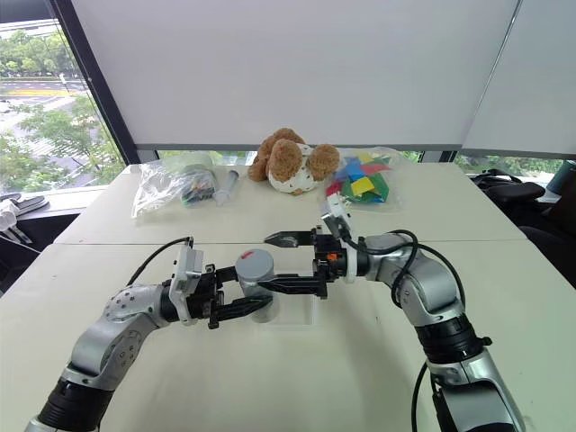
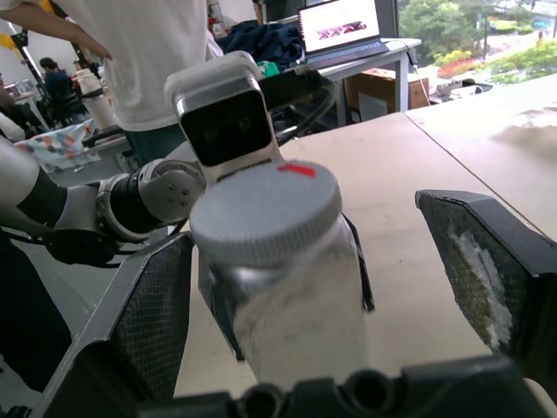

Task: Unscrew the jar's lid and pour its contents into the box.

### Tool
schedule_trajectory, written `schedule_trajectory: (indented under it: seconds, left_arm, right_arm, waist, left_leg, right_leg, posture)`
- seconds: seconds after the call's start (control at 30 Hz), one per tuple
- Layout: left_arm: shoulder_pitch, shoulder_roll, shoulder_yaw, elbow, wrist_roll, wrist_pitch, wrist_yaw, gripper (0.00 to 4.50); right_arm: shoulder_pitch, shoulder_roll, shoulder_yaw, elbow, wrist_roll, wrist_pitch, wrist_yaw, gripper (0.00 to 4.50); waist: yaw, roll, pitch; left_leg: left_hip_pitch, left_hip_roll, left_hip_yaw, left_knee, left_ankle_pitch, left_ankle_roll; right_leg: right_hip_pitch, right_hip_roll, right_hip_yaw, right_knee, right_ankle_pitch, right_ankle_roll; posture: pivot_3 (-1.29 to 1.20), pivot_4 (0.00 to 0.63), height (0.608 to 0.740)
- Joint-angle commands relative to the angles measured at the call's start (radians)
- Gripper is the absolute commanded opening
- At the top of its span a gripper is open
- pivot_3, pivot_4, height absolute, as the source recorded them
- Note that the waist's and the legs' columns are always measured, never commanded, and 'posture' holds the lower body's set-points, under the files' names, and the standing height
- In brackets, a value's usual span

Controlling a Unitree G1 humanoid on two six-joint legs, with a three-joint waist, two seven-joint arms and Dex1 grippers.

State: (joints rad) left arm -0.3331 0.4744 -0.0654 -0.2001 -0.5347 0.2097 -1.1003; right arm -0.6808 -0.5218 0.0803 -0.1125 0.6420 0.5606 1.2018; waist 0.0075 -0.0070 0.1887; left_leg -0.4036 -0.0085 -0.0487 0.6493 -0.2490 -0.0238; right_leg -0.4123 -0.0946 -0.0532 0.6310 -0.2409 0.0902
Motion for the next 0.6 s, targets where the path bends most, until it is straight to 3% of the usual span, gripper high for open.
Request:
schedule_trajectory:
  seconds: [0.03,0.43,0.6]
  left_arm:
    - [-0.007,0.008,0.006,-0.027,-0.006,-0.006,-0.005,2.19]
    - [-0.011,0.004,-0.004,-0.027,-0.002,0.013,-0.001,2.19]
    - [-0.007,0.006,-0.005,-0.031,-0.002,0.022,-0.005,2.19]
  right_arm:
    - [-0.014,-0.009,-0.043,-0.054,0.048,-0.002,0.016,4.45]
    - [-0.067,0.082,0.111,-0.083,-0.081,0.002,-0.115,4.45]
    - [-0.088,0.109,0.111,-0.063,-0.100,0.004,-0.147,4.45]
  waist:
    - [0.000,0.000,0.000]
    - [-0.003,0.000,0.000]
    - [0.000,0.000,0.000]
  left_leg:
    - [0.000,0.000,0.000,0.000,0.000,0.000]
    - [0.000,0.000,0.000,0.000,0.000,0.000]
    - [0.000,0.000,0.000,0.000,0.000,0.000]
  right_leg:
    - [0.000,0.000,0.000,0.000,0.000,0.000]
    - [0.000,0.000,0.000,0.000,0.000,0.000]
    - [0.000,0.000,0.000,0.000,0.000,0.000]
  posture:
    - [0.00,0.150,0.740]
    - [0.00,0.150,0.740]
    - [0.00,0.150,0.740]
